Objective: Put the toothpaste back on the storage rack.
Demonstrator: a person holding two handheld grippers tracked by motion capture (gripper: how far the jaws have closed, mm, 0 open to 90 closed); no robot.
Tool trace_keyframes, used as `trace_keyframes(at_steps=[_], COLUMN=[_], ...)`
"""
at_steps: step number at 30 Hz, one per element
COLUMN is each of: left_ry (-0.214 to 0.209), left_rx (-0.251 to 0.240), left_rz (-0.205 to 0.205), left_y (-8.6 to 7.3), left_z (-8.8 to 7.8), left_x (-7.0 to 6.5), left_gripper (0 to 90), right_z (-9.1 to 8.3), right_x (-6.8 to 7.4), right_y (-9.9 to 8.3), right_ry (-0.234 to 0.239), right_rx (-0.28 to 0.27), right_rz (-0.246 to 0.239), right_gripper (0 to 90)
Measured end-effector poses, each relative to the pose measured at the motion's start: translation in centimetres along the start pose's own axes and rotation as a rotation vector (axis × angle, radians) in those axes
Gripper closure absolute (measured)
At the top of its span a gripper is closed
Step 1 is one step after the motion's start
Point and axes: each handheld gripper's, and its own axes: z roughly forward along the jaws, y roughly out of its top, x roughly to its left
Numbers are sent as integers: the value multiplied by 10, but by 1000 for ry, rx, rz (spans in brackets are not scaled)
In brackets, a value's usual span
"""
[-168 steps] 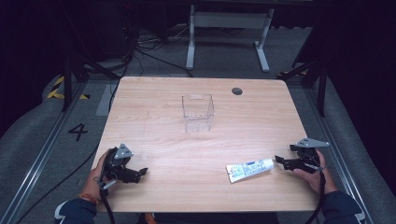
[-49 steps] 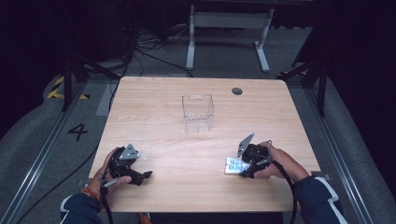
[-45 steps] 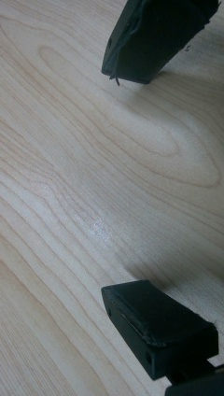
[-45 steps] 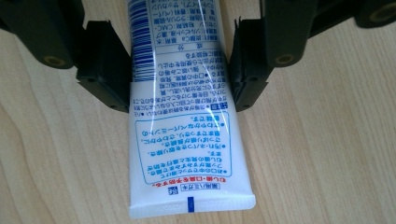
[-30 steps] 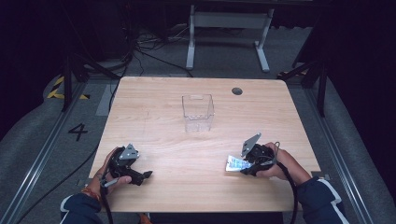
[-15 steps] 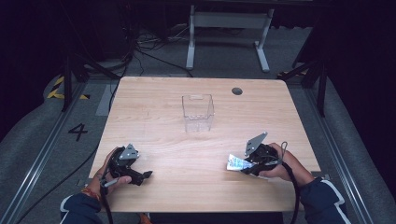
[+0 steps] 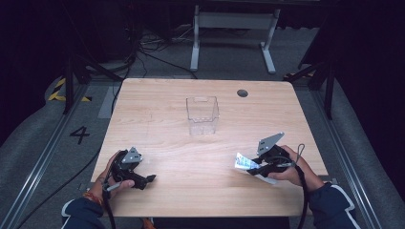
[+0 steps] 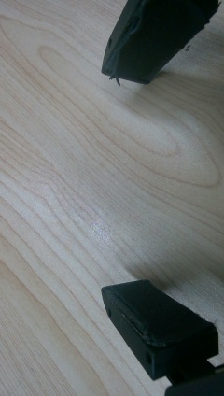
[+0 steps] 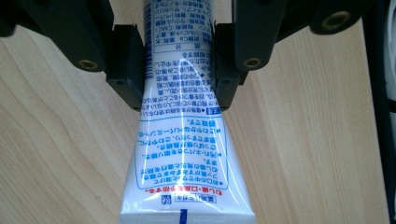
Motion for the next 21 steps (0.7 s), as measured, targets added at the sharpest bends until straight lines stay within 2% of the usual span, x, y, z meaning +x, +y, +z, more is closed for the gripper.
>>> trace_keyframes(at_steps=[15, 16, 18, 20, 21], left_ry=[0, 2, 2, 3, 3], left_rx=[0, -1, -2, -2, -2], left_rz=[0, 2, 1, 0, 0], left_y=[0, 0, 0, 0, 0], left_z=[0, 0, 0, 0, 0], left_x=[0, 0, 0, 0, 0], left_gripper=[0, 1, 0, 0, 0], right_z=[-11, -14, -15, -17, -18], right_x=[1, 1, 1, 2, 3], right_y=[-5, -6, -6, -6, -6], right_ry=[-2, -2, -5, -26, -21], right_rx=[-103, -132, -144, -179, -193], right_rz=[25, 32, 26, 25, 30], right_gripper=[636, 639, 640, 642, 642])
